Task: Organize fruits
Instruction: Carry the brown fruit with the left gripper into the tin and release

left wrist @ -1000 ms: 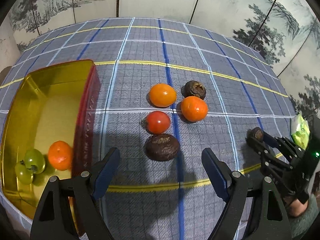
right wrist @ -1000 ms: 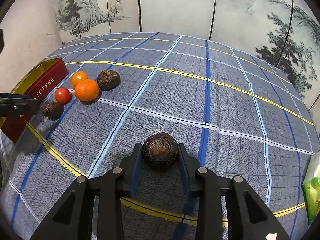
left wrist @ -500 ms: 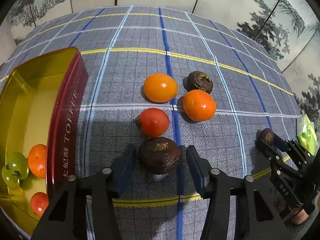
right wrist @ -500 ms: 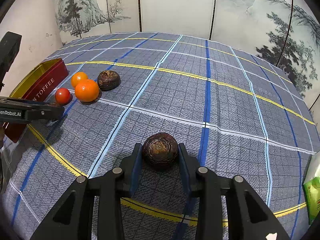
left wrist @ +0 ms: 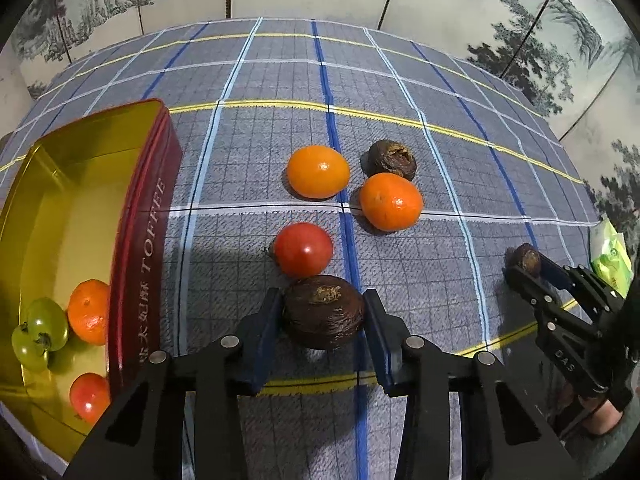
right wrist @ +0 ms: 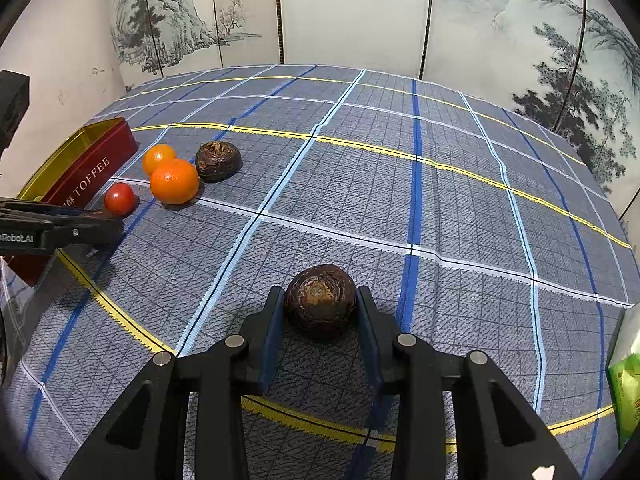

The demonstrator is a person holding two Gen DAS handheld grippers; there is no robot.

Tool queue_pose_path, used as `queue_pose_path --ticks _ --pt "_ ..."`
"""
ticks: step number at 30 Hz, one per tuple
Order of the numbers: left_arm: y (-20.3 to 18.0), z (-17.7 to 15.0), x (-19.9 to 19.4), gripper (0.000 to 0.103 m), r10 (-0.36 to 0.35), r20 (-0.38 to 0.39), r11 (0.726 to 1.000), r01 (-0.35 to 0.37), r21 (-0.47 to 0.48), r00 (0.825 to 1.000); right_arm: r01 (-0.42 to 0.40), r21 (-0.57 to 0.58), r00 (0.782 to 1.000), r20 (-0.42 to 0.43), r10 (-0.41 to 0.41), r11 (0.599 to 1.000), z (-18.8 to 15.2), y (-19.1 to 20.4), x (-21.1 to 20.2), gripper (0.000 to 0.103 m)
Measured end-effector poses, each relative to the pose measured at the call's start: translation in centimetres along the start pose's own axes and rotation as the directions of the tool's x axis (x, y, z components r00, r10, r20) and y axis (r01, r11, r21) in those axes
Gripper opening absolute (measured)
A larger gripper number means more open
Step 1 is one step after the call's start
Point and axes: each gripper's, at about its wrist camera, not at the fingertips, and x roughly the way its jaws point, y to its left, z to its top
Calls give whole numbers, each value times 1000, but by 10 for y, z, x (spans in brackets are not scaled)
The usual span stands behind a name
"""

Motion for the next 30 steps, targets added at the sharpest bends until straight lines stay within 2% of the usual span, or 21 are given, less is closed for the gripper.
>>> queue_pose_path --ticks 10,18,25,30 --pt "4 -1 -28 42 -16 37 1000 16 -12 999 0 0 1000 0 0 1000 0 0 0 33" --pt "24 1 -56 42 -14 79 999 17 -45 997 0 0 1000 0 0 1000 0 0 0 33" --pt "68 3 -86 42 55 127 994 -42 -97 990 0 0 1000 0 0 1000 0 0 0 33" --pt "105 -3 -99 42 109 129 985 -89 -150 986 0 0 1000 0 0 1000 0 0 0 33"
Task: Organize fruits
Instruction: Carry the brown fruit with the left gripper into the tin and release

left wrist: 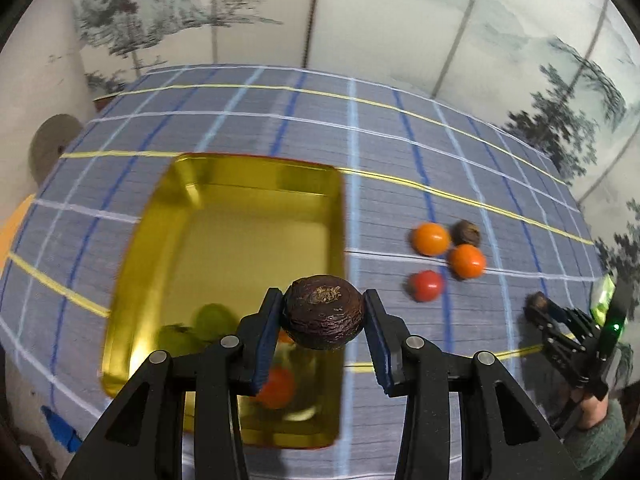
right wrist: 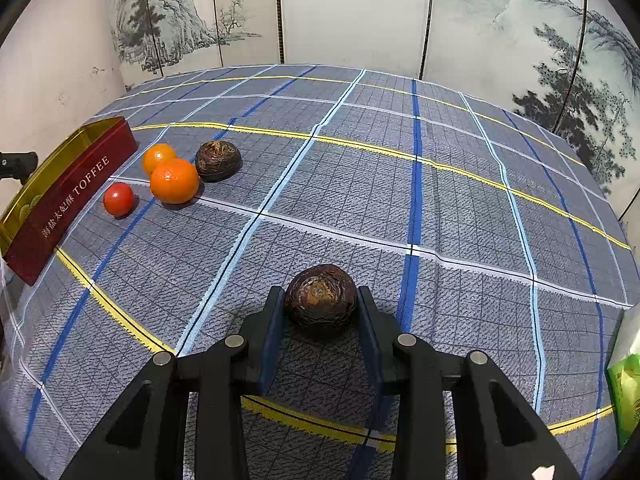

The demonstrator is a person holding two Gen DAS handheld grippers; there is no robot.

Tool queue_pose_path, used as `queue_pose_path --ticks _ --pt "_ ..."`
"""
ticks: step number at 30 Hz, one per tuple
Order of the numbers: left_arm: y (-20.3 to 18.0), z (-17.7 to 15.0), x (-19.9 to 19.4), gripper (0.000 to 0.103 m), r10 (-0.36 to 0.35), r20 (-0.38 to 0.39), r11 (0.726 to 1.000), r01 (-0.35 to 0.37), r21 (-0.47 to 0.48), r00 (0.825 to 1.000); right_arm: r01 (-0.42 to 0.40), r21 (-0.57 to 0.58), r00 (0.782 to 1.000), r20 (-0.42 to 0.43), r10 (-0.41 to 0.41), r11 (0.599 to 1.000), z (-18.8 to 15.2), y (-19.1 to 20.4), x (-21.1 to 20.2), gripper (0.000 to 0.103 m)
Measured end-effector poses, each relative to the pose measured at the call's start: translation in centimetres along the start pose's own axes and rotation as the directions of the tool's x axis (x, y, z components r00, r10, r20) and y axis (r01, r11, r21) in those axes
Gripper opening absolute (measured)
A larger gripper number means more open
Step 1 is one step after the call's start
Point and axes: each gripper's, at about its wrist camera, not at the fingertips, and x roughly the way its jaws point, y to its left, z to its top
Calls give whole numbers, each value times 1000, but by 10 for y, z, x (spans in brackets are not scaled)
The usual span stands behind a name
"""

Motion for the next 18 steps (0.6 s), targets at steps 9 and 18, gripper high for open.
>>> queue_pose_path --ticks 9,18 --pt "46 -21 -6 42 54 -42 998 -55 -29 998 0 0 1000 0 0 1000 0 0 0 33" --pt "53 -42 6 42 55 -102 998 -58 -31 993 3 -2 1000 0 -3 1000 1 -2 0 33"
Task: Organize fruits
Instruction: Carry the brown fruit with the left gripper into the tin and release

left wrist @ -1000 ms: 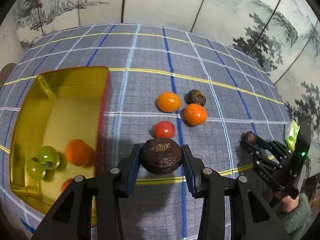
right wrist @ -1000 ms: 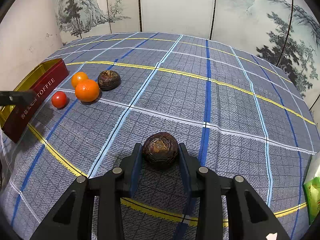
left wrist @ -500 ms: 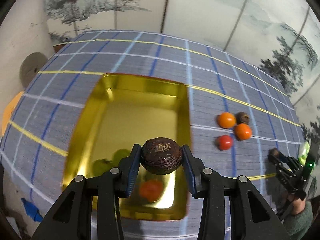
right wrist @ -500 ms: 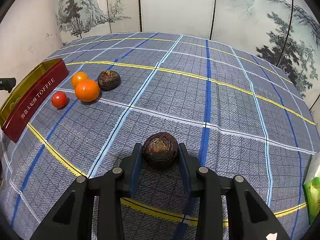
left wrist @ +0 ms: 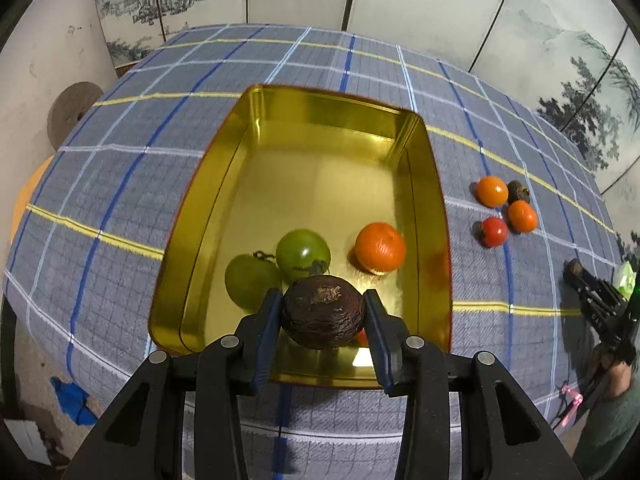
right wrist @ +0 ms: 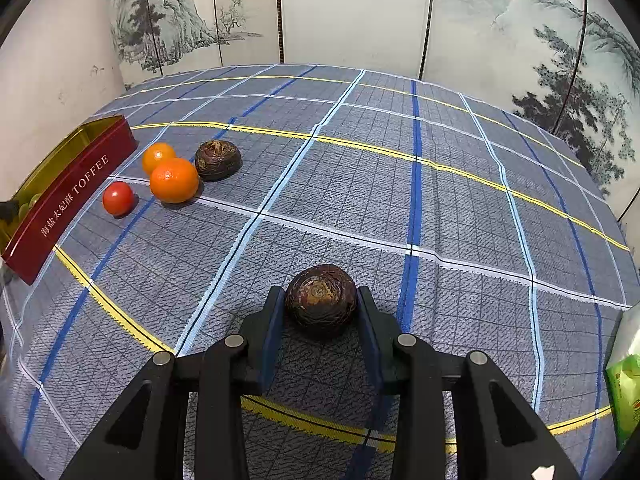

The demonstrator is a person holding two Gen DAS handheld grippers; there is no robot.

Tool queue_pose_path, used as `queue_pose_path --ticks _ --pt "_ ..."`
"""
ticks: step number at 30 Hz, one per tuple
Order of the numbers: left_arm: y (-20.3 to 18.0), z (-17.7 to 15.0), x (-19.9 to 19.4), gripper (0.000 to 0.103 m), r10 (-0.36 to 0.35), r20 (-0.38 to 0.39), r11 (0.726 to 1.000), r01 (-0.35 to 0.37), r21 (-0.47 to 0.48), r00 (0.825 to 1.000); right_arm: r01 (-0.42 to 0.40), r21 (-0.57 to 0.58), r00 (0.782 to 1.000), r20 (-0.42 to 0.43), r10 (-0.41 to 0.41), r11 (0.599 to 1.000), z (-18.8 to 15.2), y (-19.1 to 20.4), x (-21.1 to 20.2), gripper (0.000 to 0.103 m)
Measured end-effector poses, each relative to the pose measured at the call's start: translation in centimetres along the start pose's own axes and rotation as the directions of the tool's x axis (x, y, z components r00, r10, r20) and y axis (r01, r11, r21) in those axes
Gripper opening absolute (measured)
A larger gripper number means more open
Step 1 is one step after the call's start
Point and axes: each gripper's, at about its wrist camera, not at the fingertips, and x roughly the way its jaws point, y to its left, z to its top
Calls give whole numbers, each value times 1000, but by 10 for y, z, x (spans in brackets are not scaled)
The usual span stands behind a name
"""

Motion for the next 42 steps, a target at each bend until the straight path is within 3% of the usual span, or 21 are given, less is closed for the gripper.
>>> queue_pose_path --ticks 16,42 --pt "7 -7 19 42 38 -44 999 -37 17 998 0 0 1000 0 0 1000 0 0 0 33" --pt "6 -7 20 45 60 -35 998 -58 31 998 11 10 1000 -1 -11 1000 0 -5 1 38"
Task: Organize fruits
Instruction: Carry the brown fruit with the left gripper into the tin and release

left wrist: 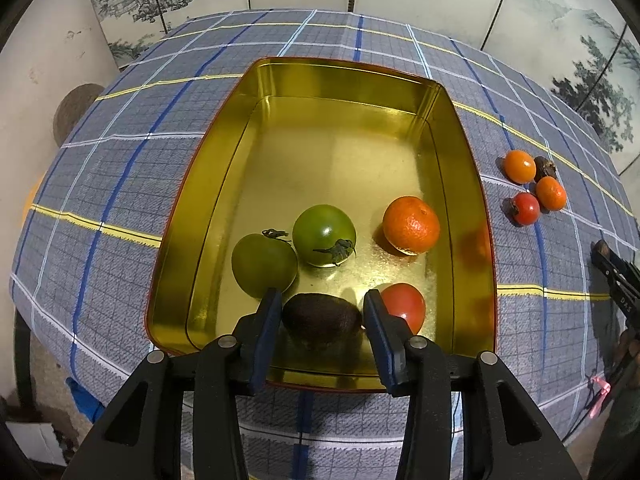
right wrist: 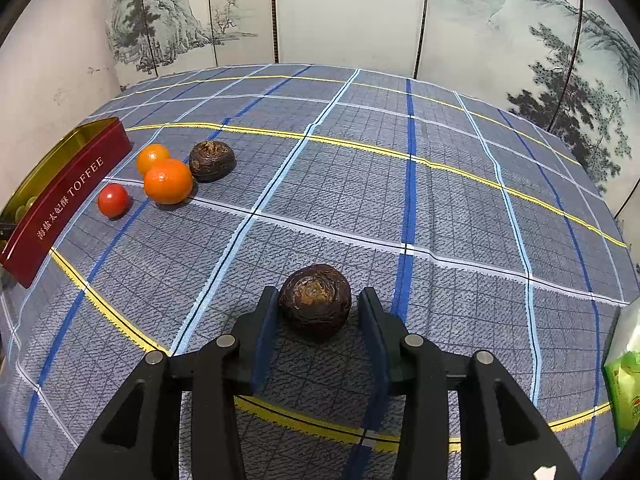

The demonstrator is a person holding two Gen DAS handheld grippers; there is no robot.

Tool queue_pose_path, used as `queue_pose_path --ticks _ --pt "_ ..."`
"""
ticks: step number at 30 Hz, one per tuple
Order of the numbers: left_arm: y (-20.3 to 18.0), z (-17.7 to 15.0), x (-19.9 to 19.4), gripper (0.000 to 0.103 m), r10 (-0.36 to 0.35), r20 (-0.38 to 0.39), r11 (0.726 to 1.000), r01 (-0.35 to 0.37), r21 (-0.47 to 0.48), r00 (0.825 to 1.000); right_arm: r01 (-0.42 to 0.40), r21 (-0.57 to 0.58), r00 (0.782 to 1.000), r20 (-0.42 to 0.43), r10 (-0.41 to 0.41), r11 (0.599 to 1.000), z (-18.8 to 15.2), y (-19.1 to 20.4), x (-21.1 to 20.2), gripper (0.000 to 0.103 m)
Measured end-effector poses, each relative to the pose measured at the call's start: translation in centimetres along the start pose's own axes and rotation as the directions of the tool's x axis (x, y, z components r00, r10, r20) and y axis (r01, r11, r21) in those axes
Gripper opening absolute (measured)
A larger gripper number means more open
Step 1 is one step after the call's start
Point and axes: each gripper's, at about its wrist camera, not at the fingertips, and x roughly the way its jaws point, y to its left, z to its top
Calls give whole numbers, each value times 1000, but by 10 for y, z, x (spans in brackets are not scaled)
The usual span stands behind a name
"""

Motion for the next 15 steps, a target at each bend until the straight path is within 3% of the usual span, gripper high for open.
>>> queue_pose_path --ticks 5,15 --pt "3 0 -4 50 -4 17 1000 4 -8 1000 -1 0 1000 1 1 1000 0 0 1 32" --pt "-2 -4 -15 60 -2 62 1000 2 5 998 35 19 999 -2 -35 999 5 1 1 31"
